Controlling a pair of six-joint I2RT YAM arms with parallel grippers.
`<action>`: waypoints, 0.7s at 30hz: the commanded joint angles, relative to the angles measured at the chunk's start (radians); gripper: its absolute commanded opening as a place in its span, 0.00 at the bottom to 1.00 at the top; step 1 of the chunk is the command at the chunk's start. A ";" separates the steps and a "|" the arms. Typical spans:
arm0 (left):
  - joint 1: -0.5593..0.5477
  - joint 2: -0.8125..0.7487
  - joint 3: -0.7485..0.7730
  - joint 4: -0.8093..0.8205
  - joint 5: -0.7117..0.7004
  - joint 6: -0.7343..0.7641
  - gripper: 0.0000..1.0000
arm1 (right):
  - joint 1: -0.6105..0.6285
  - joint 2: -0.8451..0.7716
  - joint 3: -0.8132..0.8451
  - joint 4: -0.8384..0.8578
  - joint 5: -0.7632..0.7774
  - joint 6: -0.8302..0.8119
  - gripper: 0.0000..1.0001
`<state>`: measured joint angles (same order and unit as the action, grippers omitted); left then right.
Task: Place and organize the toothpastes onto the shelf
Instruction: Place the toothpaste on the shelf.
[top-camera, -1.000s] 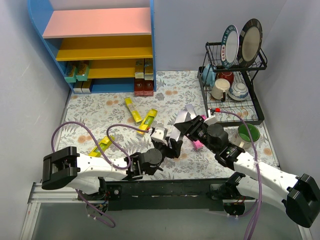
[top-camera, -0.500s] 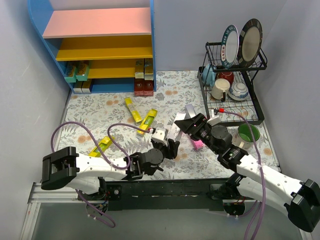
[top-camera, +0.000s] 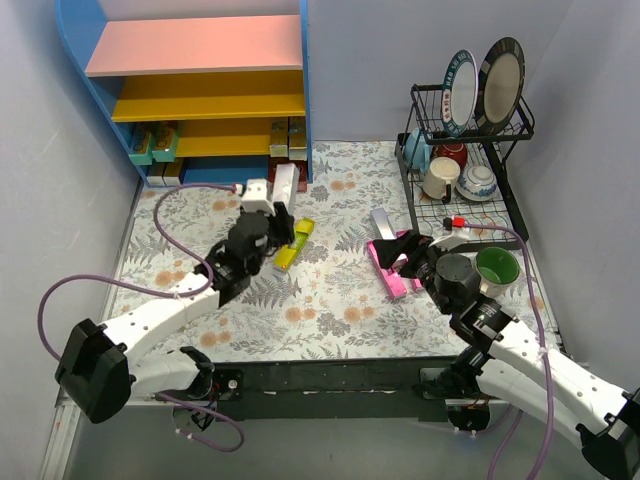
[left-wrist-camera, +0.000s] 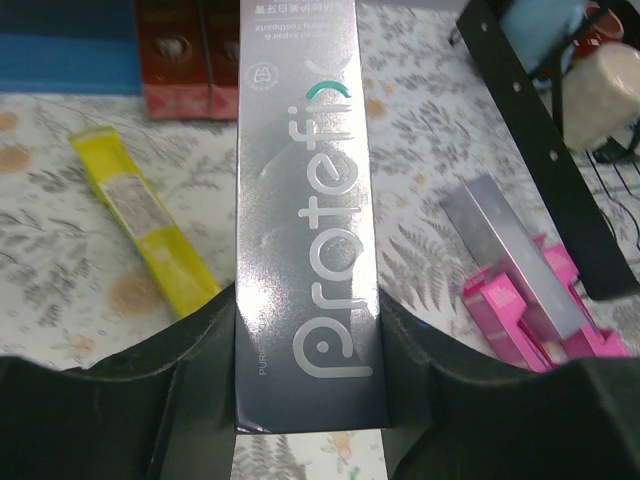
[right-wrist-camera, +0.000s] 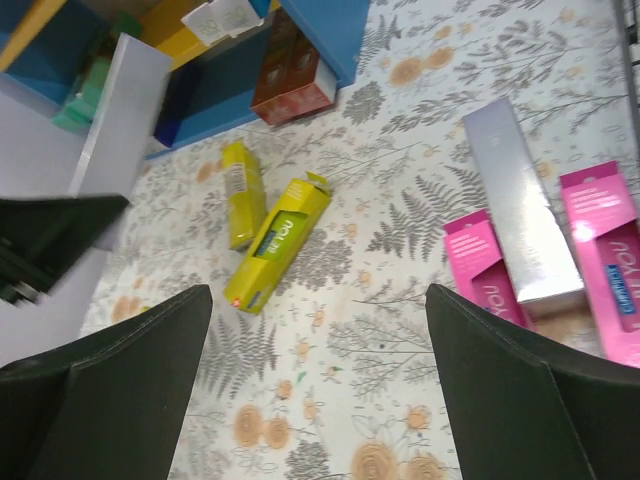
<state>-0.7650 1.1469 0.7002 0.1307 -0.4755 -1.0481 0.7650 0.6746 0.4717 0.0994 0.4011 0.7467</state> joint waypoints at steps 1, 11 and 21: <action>0.218 -0.021 0.157 -0.118 0.205 0.099 0.25 | -0.006 -0.021 0.045 -0.027 0.097 -0.179 0.96; 0.569 0.173 0.536 -0.249 0.434 0.166 0.25 | -0.006 0.022 0.073 -0.035 0.105 -0.414 0.96; 0.801 0.512 0.973 -0.404 0.523 0.201 0.26 | -0.007 0.006 0.031 -0.017 0.099 -0.515 0.95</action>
<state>-0.0528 1.5707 1.5238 -0.2111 -0.0090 -0.8707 0.7612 0.6933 0.5003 0.0471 0.4950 0.2878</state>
